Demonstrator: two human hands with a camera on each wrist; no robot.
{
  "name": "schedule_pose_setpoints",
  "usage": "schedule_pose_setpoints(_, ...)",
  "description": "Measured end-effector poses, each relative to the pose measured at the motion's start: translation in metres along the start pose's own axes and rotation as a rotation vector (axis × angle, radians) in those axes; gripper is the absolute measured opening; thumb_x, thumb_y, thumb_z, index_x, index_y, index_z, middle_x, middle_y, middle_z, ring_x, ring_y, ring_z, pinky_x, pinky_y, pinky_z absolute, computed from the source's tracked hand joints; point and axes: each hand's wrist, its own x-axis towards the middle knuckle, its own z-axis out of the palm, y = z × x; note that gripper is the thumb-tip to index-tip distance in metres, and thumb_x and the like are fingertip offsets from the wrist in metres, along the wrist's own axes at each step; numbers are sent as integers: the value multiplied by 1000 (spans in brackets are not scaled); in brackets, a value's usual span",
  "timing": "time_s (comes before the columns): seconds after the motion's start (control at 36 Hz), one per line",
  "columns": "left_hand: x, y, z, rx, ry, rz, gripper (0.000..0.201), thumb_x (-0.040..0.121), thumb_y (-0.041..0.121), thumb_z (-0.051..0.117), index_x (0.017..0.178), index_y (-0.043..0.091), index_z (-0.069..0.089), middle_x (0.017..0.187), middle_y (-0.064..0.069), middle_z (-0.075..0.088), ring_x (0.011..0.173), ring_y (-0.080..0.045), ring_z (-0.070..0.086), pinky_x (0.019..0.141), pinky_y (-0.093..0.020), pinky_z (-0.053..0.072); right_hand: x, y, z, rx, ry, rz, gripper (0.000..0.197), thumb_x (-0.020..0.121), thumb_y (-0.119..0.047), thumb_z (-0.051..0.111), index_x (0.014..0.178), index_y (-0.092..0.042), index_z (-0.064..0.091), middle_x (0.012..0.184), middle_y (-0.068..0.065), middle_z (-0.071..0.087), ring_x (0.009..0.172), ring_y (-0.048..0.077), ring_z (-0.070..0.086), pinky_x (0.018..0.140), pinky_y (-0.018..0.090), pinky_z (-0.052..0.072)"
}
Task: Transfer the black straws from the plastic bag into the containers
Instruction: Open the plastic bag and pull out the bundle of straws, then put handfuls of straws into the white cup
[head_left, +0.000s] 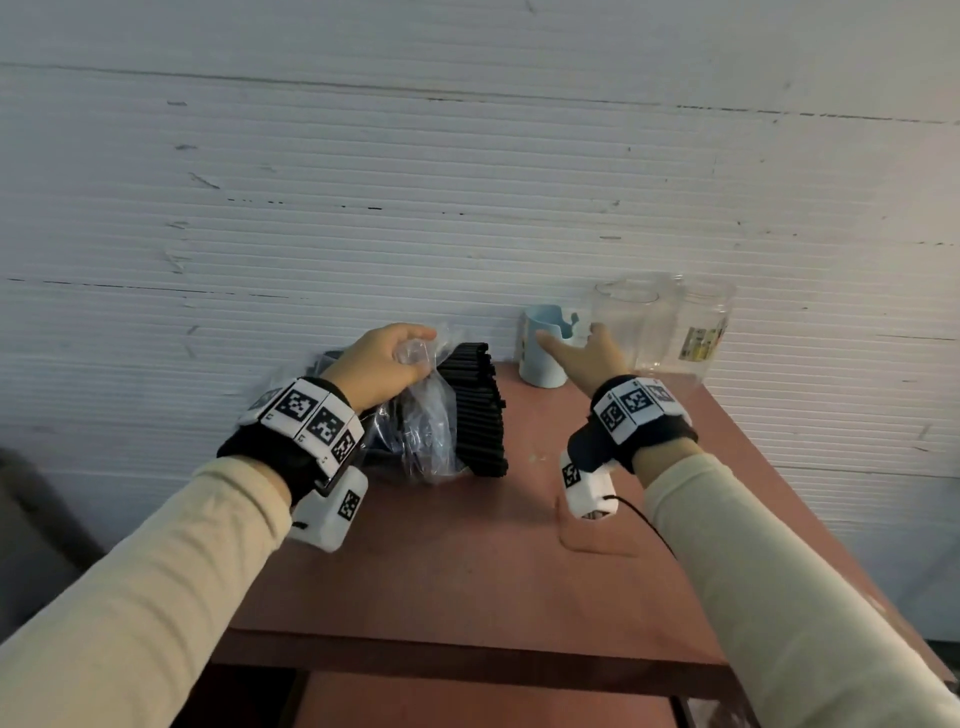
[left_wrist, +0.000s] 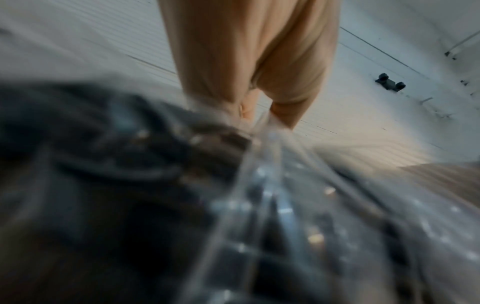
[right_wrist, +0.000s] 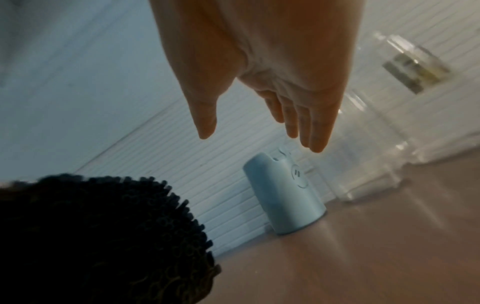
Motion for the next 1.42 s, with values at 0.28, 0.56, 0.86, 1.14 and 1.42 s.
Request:
schedule_pose_setpoints(0.28, 6, -10, 14, 69, -28, 4, 40, 93, 15, 64, 131, 24, 55, 145, 1, 50, 131, -17, 48, 101, -27, 39, 59, 2, 32, 139, 28, 141, 100, 72, -45, 80, 144, -1, 27, 144, 12, 42, 125, 28, 49, 95, 35, 47)
schedule_pose_setpoints(0.56, 7, -14, 19, 60, -16, -9, 39, 93, 14, 63, 129, 27, 55, 144, 4, 51, 125, -15, 52, 94, -22, 37, 77, 8, 54, 118, 55, 106, 90, 78, -35, 77, 147, -12, 24, 144, 15, 39, 127, 32, 46, 104, 41, 43)
schedule_pose_setpoints(0.86, -4, -8, 18, 79, -25, -33, 43, 91, 16, 66, 130, 29, 54, 140, 1, 54, 99, -16, 60, 87, -29, 47, 33, 5, 20, 296, -42, -56, 85, 80, -26, 77, 144, -12, 24, 135, 11, 45, 117, 26, 53, 102, 43, 47)
schedule_pose_setpoints(1.14, -31, 5, 10, 55, -71, -43, 46, 92, 7, 64, 135, 20, 54, 151, 0, 41, 128, -18, 49, 93, -23, 37, -31, 21, -56, 278, -82, -47, 83, 77, -29, 79, 138, -3, 30, 129, 12, 50, 114, 27, 56, 97, 46, 50)
schedule_pose_setpoints(1.42, -52, 19, 1, 86, -122, -39, 49, 91, -2, 57, 132, 25, 54, 148, -1, 47, 95, -8, 59, 69, -22, 40, -68, 50, -96, -24, -85, 132, 97, 51, -48, 76, 129, -7, 34, 121, 8, 50, 111, 26, 55, 96, 46, 51)
